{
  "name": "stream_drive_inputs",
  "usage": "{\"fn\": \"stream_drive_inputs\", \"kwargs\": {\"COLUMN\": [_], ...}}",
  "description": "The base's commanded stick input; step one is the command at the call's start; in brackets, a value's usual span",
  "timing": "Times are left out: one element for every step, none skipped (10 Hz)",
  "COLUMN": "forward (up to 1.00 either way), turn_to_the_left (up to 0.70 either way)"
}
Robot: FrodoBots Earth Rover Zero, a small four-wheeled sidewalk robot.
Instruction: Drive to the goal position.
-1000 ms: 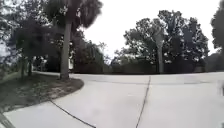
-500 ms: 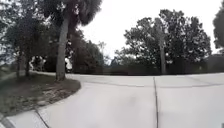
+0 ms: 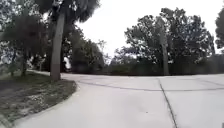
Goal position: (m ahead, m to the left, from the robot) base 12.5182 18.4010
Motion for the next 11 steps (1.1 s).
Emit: {"fn": "stream_drive_inputs", "kwargs": {"forward": [0.7,0.7,0.7,0.7,0.7,0.7,0.7,0.7,0.7,0.7,0.7], "turn_to_the_left": [0.0,0.0,0.0,0.0,0.0,0.0,0.0,0.0,0.0,0.0,0.0]}}
